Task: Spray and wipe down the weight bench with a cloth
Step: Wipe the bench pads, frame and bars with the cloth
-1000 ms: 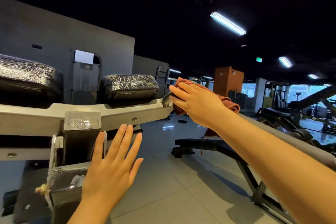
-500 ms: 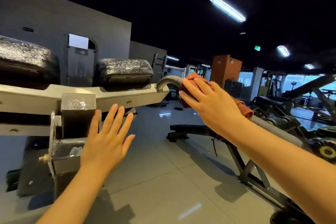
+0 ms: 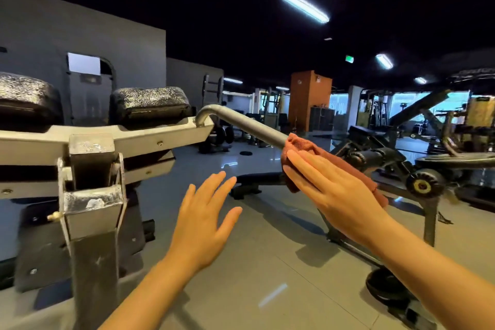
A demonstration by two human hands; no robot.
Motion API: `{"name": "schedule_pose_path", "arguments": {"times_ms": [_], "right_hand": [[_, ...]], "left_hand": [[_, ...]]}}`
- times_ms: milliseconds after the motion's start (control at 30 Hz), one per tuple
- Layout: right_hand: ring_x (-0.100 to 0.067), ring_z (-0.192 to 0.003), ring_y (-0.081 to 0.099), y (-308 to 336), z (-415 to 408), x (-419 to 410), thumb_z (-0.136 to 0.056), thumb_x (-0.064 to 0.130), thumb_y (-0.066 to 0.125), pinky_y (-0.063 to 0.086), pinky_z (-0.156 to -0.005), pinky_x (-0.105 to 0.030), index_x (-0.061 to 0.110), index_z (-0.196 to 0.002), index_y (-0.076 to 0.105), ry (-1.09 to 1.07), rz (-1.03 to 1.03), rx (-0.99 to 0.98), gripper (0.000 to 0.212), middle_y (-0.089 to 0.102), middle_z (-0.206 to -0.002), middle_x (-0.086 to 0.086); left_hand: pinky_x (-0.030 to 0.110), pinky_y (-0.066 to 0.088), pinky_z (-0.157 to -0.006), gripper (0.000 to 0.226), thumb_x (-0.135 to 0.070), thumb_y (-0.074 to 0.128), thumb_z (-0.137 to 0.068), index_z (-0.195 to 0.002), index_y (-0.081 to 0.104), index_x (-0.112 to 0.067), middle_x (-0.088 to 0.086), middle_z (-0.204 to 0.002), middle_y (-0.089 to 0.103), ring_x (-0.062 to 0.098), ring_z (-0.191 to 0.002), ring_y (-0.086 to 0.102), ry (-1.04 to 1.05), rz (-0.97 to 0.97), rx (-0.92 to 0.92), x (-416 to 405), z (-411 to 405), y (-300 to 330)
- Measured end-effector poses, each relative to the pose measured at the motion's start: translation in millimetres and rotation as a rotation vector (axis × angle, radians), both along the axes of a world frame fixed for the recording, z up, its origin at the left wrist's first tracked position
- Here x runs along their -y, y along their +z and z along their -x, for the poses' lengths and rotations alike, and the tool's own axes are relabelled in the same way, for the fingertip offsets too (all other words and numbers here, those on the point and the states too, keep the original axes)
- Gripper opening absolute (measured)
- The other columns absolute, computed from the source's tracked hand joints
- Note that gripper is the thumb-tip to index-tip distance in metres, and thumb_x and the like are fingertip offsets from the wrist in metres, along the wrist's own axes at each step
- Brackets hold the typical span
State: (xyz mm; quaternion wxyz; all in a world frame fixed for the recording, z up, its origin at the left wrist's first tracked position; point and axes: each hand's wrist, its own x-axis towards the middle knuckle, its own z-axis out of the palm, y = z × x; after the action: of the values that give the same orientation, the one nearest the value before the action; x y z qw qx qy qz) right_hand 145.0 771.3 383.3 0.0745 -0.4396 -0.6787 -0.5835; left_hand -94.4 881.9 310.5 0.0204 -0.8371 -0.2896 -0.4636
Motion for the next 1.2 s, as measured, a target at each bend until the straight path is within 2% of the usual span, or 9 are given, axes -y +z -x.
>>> {"name": "schedule_pose_path", "arguments": {"times_ms": [133,267,400,567,767,867,1000,1100,1200], "right_hand": [[-0.031,-0.140,0.035,-25,30,4,-0.094,-0.003,0.032,0.029,-0.116,-0.039,0.003,-0.142,0.041,0.182,0.047,-0.223,0.049,0.036,-0.151,-0.018],[-0.008,-0.146,0.023,-66,60,1,-0.101,0.002,0.027,0.027,-0.115,-0.018,0.010,-0.150,0.033,0.434,0.254,-0.675,0.050,0.017,-0.161,0.004],[0.002,-0.143,0.024,-108,85,-3,-0.093,0.004,0.053,0.025,-0.109,-0.008,0.019,-0.149,0.036,0.628,0.527,-1.037,0.060,0.026,-0.158,0.008],[0.000,-0.116,0.056,-137,110,-7,-0.096,0.020,0.057,0.048,-0.091,-0.016,0.041,-0.126,0.044,0.819,0.855,-1.475,0.039,0.051,-0.124,0.033],[0.007,-0.131,0.033,-188,104,-43,-0.094,0.013,0.059,0.038,-0.099,-0.011,0.047,-0.129,0.046,0.634,1.145,-1.291,0.050,0.028,-0.148,0.020],[-0.006,-0.126,0.040,-209,103,-65,-0.086,0.018,0.072,0.033,-0.104,-0.020,0.035,-0.110,0.061,0.477,1.289,-1.077,0.031,0.046,-0.135,0.008],[-0.003,-0.072,0.057,-218,98,-78,-0.081,0.013,0.077,0.047,-0.069,-0.020,0.012,-0.082,0.066,0.481,1.437,-1.379,0.011,0.062,-0.080,-0.001],[-0.010,-0.073,0.064,-219,90,-78,-0.083,0.007,0.072,0.053,-0.068,-0.023,0.012,-0.082,0.067,0.506,1.559,-1.553,0.007,0.067,-0.080,-0.007],[-0.015,-0.079,0.067,-218,85,-78,-0.085,0.011,0.069,0.055,-0.071,-0.023,0.014,-0.085,0.068,0.475,1.586,-1.620,0.003,0.069,-0.085,-0.007]], "left_hand": [[0.014,0.046,-0.092,0.039,-0.041,0.054,-0.087,-0.126,0.050,-0.041,-0.031,-0.122,0.059,-0.013,-0.115,0.051,-0.615,0.616,0.460,65,-43,32],[0.016,0.053,-0.072,0.026,-0.018,0.065,-0.087,-0.113,0.066,-0.014,-0.001,-0.102,0.073,0.008,-0.095,0.068,-0.573,0.722,0.691,76,-34,32],[0.017,0.052,-0.073,0.020,-0.015,0.068,-0.086,-0.106,0.069,-0.016,-0.002,-0.100,0.073,0.010,-0.094,0.068,-0.463,0.847,0.587,68,-5,6],[0.014,0.049,-0.080,0.024,-0.007,0.067,-0.087,-0.095,0.072,-0.029,-0.012,-0.094,0.071,0.002,-0.093,0.066,-0.293,0.753,0.280,60,33,-29],[0.030,0.049,-0.087,0.021,-0.020,0.066,-0.090,-0.104,0.072,-0.034,-0.016,-0.098,0.065,0.003,-0.094,0.059,0.038,0.523,-0.115,54,60,-86],[0.037,0.050,-0.085,0.020,-0.023,0.066,-0.090,-0.105,0.072,-0.034,-0.014,-0.099,0.066,0.008,-0.095,0.061,0.122,0.523,-0.252,51,70,-105],[0.029,0.048,-0.080,0.012,-0.027,0.072,-0.085,-0.095,0.070,-0.033,-0.013,-0.093,0.067,0.007,-0.089,0.061,0.193,0.603,-0.301,42,78,-117],[0.019,0.044,-0.062,0.018,-0.031,0.079,-0.078,-0.086,0.063,-0.031,-0.012,-0.082,0.064,0.003,-0.075,0.058,0.193,0.789,-0.376,31,84,-125],[0.031,0.052,-0.071,0.020,-0.037,0.079,-0.076,-0.083,0.063,-0.029,-0.012,-0.080,0.063,0.009,-0.078,0.060,0.197,0.851,-0.534,23,85,-136]]}}
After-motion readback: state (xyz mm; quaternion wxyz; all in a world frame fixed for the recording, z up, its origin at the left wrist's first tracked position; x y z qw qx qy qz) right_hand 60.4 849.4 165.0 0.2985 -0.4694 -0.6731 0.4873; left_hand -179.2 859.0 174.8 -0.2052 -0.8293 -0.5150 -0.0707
